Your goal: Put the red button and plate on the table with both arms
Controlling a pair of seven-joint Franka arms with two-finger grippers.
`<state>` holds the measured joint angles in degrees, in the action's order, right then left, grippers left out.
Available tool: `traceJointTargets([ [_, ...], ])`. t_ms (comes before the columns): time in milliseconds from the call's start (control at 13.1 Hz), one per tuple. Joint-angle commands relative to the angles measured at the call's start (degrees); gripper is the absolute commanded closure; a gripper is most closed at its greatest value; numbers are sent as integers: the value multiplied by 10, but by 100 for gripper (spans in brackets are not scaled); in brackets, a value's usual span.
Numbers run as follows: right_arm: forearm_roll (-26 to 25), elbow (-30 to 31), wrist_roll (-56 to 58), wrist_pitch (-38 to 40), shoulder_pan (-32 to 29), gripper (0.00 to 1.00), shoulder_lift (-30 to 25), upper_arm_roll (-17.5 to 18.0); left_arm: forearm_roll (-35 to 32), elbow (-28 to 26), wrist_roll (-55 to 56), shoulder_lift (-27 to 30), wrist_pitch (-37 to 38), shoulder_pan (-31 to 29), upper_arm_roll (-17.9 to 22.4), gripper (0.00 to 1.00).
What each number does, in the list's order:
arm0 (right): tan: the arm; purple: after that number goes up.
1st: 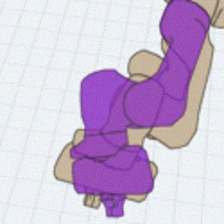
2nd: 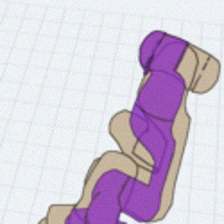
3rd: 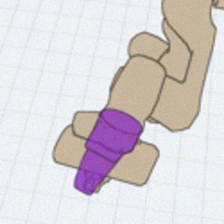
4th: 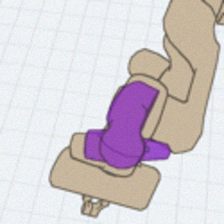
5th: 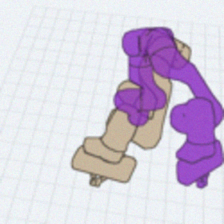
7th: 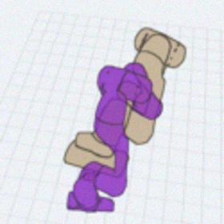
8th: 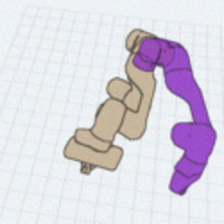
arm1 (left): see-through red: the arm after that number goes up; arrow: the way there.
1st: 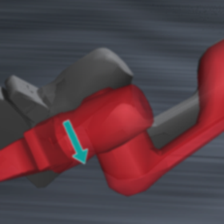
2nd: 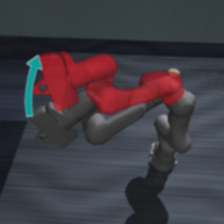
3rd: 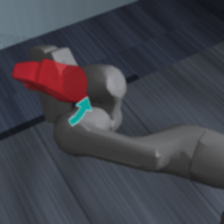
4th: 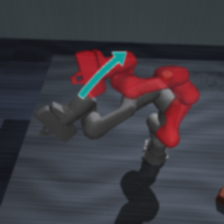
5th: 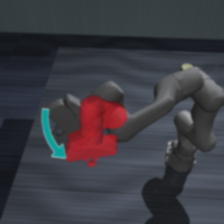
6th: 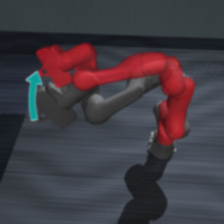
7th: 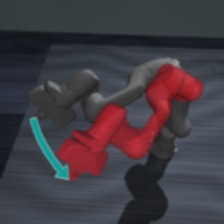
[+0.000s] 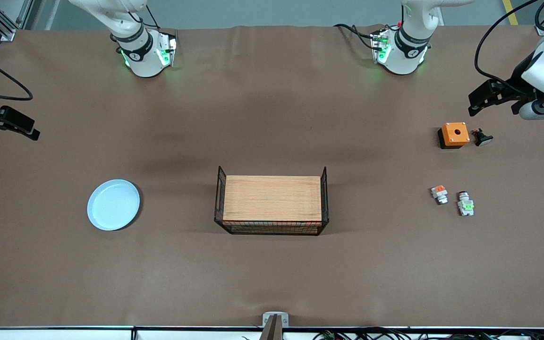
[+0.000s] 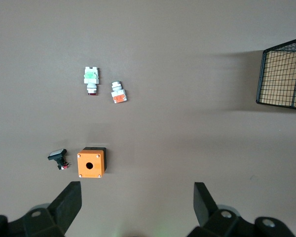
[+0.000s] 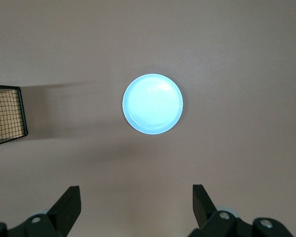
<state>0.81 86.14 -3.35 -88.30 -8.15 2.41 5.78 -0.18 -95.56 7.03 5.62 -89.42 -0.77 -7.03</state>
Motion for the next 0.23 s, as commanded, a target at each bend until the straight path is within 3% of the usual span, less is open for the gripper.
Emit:
traceJointTargets([
  [0,5,-19,-7,9,2,0,10,4,4,19,0,-4,1,1,1,0],
  [153,2,-19,-7,9,42,0,10,-26,2,20,-1,-7,1,1,1,0],
])
